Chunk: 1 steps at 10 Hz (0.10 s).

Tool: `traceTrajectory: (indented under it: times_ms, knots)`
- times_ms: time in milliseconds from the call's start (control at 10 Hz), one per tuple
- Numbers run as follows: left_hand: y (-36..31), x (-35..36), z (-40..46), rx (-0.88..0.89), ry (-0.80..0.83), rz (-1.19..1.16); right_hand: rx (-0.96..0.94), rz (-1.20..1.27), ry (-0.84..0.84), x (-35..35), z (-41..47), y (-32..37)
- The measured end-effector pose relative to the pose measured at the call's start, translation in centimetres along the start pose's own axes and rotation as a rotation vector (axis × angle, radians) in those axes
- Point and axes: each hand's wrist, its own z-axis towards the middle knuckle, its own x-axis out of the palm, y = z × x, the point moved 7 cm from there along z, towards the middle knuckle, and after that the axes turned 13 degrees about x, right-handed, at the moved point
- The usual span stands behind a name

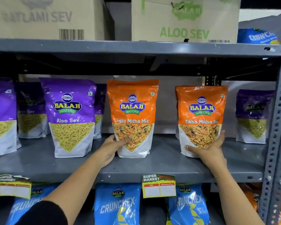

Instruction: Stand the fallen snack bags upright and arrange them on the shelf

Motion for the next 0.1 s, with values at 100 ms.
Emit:
traceTrajectory:
  times_ms: [100]
  knots:
    - [-0.12, -1.11, -0.36, 0.074, -0.117, 0.165, -0.060, 0.099, -0.184, -0.70, -0.98, 0.64]
